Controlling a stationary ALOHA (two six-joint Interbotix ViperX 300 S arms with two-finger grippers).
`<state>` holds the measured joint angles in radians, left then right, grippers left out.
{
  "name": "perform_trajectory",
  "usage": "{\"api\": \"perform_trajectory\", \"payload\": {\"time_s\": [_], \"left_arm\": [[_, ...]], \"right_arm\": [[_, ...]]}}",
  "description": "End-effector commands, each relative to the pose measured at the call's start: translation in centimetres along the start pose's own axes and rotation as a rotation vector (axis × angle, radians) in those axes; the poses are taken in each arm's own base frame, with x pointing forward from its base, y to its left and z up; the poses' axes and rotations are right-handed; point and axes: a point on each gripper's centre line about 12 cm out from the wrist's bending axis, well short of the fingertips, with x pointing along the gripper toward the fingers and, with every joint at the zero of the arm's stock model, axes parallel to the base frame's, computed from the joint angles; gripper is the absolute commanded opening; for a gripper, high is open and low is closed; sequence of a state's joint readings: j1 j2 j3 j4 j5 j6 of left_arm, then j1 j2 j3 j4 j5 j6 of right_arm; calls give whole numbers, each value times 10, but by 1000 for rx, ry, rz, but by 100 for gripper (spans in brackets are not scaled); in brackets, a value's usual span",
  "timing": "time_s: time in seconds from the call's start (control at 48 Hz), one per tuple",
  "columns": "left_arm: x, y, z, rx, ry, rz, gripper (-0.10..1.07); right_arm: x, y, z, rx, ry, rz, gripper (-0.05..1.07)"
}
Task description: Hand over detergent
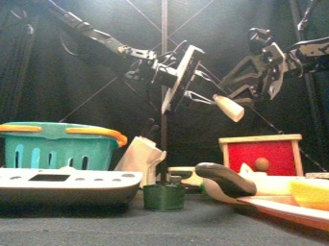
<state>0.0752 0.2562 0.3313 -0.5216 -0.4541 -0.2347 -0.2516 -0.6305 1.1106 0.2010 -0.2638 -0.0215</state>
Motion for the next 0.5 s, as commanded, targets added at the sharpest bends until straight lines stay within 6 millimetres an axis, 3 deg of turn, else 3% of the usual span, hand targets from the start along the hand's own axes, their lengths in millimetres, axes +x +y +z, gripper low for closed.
{"api": "perform_trajectory", "payload": {"time_s": [0.0, 0.479], "left_arm": [[-2, -10, 16, 8, -34, -29, 56], [9, -4, 34, 56, -6, -22, 56]], "right_arm": [[1, -2, 10, 11, 16, -10, 104], [6, -5, 11, 66, 163, -30, 104]]}}
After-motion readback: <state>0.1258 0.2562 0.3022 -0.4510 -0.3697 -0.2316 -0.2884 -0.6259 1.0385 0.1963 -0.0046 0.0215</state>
